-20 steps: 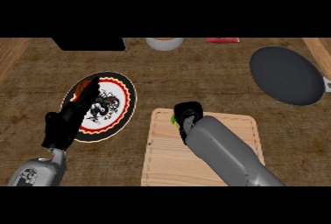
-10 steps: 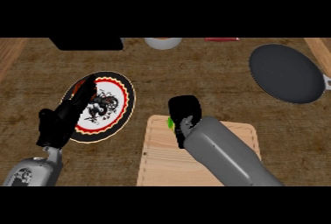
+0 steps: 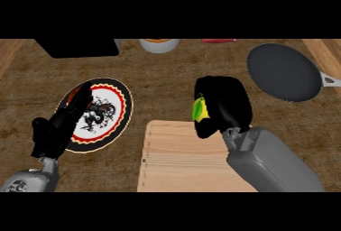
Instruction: Pick the lemon from the cutting board and place it in the pan
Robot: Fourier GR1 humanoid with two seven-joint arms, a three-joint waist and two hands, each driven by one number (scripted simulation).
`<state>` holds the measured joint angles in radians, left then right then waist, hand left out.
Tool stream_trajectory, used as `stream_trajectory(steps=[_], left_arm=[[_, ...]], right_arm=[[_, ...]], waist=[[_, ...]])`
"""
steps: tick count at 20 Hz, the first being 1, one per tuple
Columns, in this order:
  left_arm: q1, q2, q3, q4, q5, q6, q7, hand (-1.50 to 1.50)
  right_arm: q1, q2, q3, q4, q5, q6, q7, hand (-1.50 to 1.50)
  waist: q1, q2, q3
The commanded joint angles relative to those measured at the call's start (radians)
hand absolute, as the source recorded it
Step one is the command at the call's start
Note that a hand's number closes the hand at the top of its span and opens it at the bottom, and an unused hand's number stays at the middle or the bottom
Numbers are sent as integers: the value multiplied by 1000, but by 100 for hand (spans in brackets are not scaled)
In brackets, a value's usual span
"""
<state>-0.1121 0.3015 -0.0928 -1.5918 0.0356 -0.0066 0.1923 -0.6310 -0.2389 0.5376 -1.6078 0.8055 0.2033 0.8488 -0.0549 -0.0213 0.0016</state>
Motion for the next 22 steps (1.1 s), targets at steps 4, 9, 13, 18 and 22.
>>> stream_trajectory(steps=[4,9,13,18,22], left_arm=[[-37,-21,-5,7,-9,-2,10,0],[3,1,3,-62,8,-56,34,0],[22,-1,1,-37,-11,-62,-8,0],[-10,-75,-29,-73,-59,1,65,0],[-11,-62,-14,-65,-45,-38,38,0]], right_arm=[[223,-106,-20,-374,151,-160,42,150],[352,-116,-147,-367,145,-273,-35,150],[343,-110,-328,-252,0,-393,-179,150],[307,-165,-487,-70,-135,-390,-393,150],[228,-179,-545,209,-97,-488,-562,150]], waist=[[26,15,-1],[52,19,-1],[60,23,0],[59,22,-1],[66,25,-1]])
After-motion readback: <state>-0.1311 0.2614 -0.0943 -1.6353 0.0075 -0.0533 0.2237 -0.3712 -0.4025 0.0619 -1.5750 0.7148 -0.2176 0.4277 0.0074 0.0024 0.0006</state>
